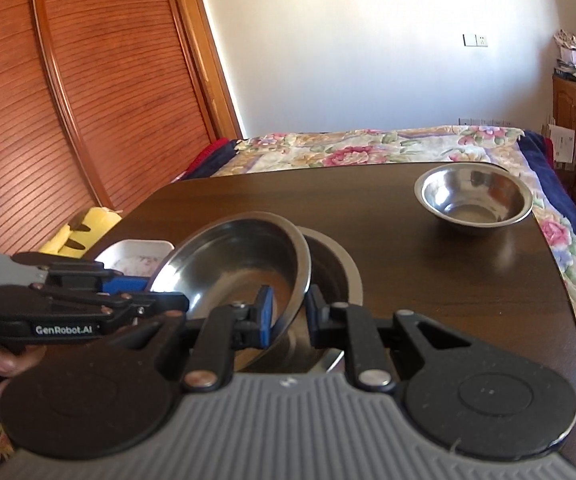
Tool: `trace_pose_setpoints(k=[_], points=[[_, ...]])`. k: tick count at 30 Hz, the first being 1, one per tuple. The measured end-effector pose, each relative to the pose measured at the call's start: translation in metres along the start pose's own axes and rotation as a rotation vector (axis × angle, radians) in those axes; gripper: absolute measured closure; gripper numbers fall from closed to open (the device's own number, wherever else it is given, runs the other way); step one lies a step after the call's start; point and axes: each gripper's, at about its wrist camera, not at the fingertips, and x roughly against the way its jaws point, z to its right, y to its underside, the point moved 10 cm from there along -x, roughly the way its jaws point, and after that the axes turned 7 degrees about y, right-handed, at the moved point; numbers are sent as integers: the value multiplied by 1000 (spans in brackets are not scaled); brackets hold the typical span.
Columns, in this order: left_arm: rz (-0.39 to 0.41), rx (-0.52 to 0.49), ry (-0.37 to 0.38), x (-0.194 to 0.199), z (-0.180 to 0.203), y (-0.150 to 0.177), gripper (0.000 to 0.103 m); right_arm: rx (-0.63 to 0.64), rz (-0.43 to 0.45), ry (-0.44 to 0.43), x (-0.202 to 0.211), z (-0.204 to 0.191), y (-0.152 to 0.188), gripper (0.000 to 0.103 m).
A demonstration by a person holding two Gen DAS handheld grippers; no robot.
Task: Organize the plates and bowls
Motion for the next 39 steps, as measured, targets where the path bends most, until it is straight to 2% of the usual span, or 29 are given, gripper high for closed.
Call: trace_pose_setpoints(k=[5, 18, 29, 39], points=[[-5, -9, -1, -2, 1, 2, 75, 1, -6, 11, -4, 3, 2, 84], [24, -12, -24, 1, -2, 1, 75, 79, 2, 68, -8, 3, 4, 93], [62, -12, -35, 9, -5, -10, 75, 137, 1, 105, -14, -2, 2, 92], [83, -14, -41, 10, 0, -11, 75, 96, 58, 83, -11, -1, -5, 91]])
